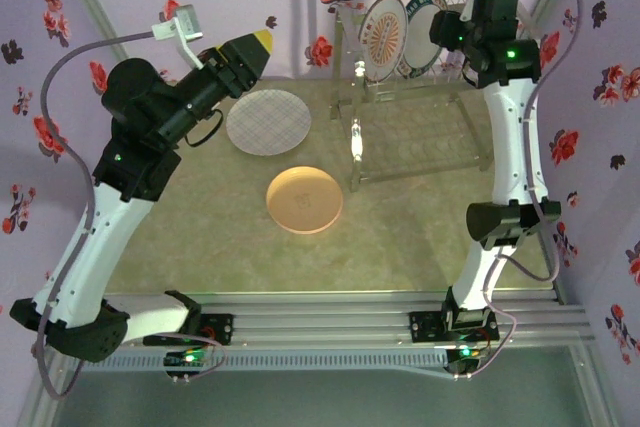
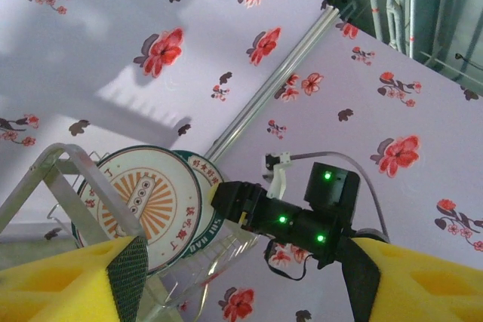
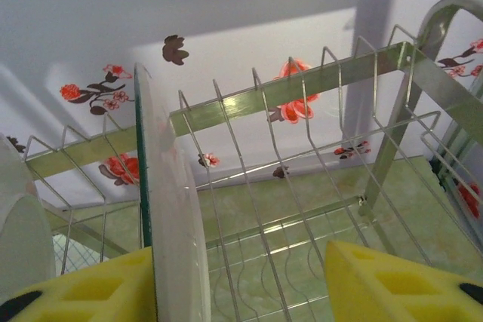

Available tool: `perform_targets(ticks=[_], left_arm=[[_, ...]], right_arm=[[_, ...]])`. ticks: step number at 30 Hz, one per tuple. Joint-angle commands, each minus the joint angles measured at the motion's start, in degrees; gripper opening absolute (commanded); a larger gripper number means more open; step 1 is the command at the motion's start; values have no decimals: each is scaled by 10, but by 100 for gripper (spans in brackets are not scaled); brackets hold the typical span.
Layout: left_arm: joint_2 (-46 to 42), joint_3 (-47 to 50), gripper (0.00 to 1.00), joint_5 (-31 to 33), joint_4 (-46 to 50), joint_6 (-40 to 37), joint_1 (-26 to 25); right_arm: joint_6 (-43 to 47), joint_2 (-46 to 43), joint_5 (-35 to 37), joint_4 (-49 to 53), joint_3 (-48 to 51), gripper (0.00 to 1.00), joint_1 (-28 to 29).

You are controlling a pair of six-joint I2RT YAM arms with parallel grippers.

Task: Unload the plates from the dish rack

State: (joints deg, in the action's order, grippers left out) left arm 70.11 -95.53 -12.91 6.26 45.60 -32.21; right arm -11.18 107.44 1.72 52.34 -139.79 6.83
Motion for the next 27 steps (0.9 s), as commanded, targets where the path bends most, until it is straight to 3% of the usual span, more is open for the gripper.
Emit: perform_targets(ticks=[1, 17, 27], left_arm=[[6, -16, 71, -9, -32, -18, -6], [9, -7, 71, -9, -30, -17, -8], [10, 1, 71, -10, -32, -16, -8]], right_arm=[[-8, 15, -29, -2, -14, 50, -3], [-5, 29, -37, 9, -34, 18, 2], [14, 26, 18, 20, -76, 9, 32]])
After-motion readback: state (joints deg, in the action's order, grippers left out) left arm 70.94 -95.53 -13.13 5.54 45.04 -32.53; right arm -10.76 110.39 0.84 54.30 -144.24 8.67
